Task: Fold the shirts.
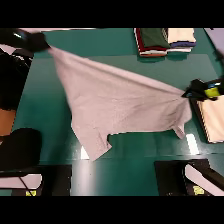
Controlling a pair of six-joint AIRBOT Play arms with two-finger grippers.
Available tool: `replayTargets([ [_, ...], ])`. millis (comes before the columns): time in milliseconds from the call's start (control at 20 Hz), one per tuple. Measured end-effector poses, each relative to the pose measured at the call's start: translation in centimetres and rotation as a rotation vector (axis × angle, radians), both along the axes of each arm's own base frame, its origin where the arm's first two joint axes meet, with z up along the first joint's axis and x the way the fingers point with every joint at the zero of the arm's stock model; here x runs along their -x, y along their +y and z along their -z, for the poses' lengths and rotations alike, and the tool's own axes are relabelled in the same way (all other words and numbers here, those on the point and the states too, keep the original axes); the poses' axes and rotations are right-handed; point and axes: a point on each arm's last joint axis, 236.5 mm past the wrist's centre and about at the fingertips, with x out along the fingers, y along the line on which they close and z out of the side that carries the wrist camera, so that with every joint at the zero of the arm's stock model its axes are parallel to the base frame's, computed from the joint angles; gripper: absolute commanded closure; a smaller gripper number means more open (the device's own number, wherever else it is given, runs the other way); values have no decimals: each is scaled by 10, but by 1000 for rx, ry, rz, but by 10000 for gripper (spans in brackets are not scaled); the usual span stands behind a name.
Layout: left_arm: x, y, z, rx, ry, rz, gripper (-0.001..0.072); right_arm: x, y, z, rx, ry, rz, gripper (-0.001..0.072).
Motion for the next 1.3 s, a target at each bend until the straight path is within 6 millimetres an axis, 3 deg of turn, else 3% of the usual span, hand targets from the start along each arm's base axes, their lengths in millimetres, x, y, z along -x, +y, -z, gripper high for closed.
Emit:
replayTargets([
  [100,-14,-2,50,-1,97,12,684,-21,0,37,-15,63,-1,692],
  [150,-18,-3,70,-2,136,17,495,-32,0,49,-18,75,-1,486],
  [200,-21,-3,83,-5,161,18,145,-43,0,56,-17,78,-4,261],
  [250,-23,-2,91,-6,175,19,106,-56,-2,60,-14,69,-7,230],
  [400,-24,3,100,-4,208,13,107,-87,-7,52,-2,16,-20,234],
  [550,-12,21,103,-1,266,-16,107,-88,-24,37,32,-20,-32,234],
  [700,14,32,107,1,322,-36,107,-51,-59,40,101,23,-1,235],
  [850,50,36,123,-1,379,-54,107,10,-99,61,135,119,90,265],
  [1000,93,37,150,-2,443,-72,106,69,-123,90,109,217,213,265],
  [1150,130,36,174,-4,499,-77,106,107,-124,118,35,300,288,267],
  [1300,152,36,190,-4,536,-79,106,119,-110,141,-62,338,324,286],
])
